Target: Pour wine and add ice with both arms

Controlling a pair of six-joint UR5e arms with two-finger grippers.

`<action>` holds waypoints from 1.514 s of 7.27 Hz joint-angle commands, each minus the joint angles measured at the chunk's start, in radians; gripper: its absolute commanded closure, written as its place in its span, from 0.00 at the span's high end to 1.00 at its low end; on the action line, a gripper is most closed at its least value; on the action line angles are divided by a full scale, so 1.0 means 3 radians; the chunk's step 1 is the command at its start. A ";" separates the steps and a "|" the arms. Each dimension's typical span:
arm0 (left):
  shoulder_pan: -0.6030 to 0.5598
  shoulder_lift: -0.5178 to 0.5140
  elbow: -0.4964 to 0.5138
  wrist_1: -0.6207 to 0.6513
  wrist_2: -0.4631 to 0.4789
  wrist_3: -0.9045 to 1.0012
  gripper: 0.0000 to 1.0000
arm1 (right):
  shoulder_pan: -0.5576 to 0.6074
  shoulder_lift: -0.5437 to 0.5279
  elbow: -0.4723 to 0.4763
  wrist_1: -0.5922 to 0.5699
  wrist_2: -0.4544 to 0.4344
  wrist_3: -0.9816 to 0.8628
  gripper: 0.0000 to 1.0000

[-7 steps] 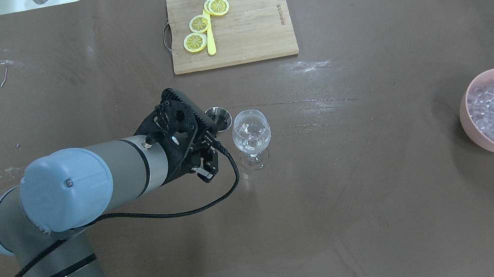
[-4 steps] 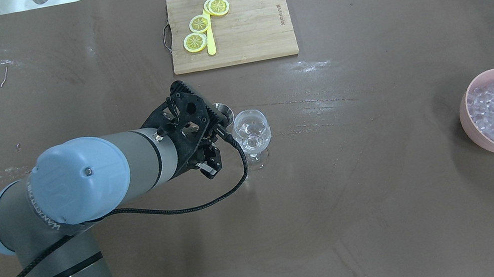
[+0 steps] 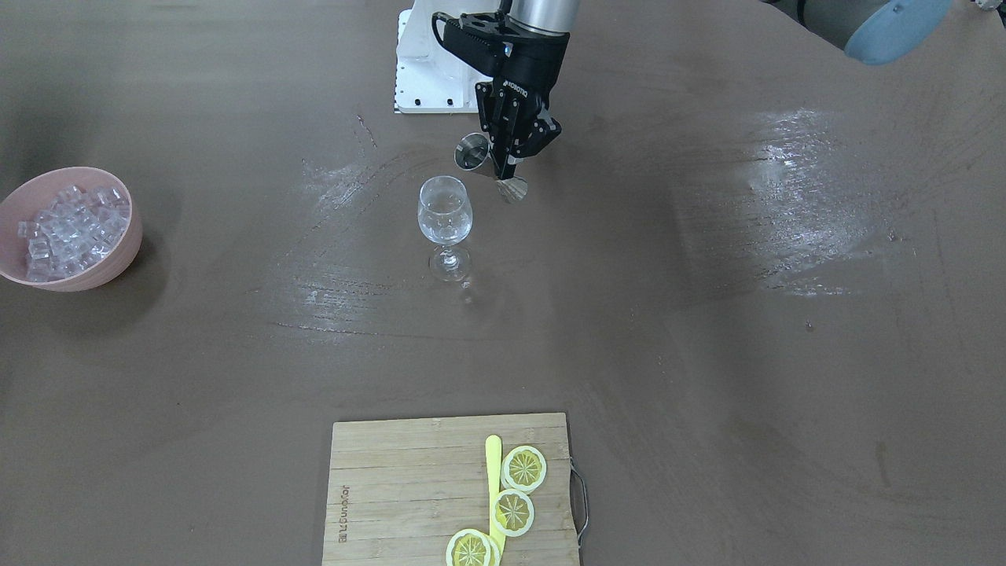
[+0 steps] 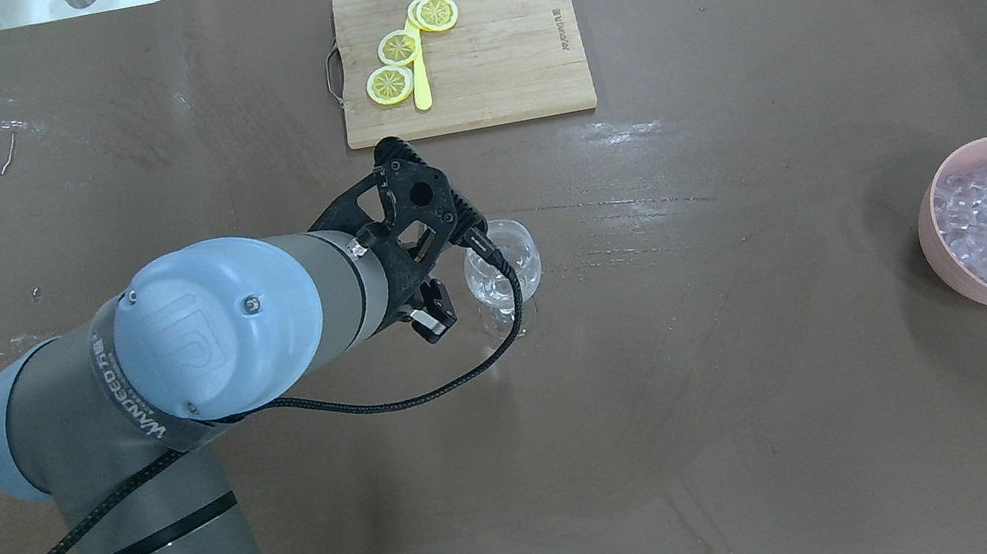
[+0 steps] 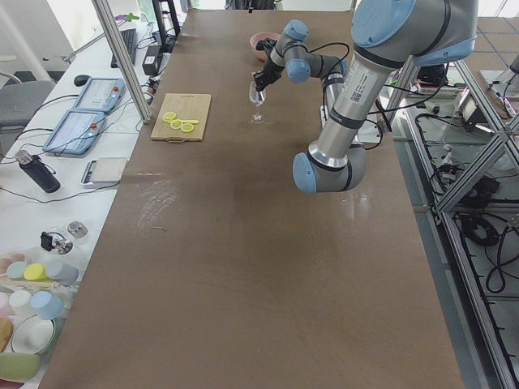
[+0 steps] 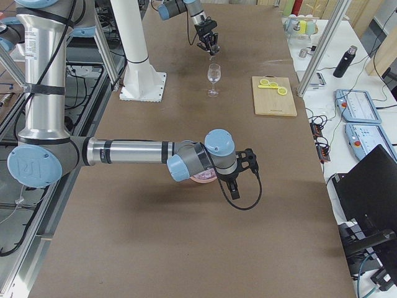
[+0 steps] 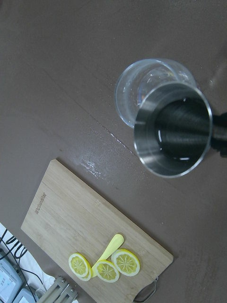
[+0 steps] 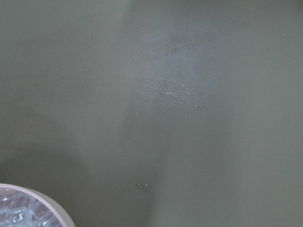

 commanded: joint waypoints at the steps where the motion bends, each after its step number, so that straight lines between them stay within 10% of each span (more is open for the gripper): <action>1: 0.0000 -0.0122 -0.0004 0.0298 0.0039 0.0037 0.00 | 0.0000 -0.0004 0.0003 0.0000 0.0000 0.0000 1.00; 11: 0.0072 -0.0797 0.0286 0.1531 0.0499 0.0154 0.00 | 0.0000 -0.0004 -0.0037 0.0000 0.0000 0.0000 1.00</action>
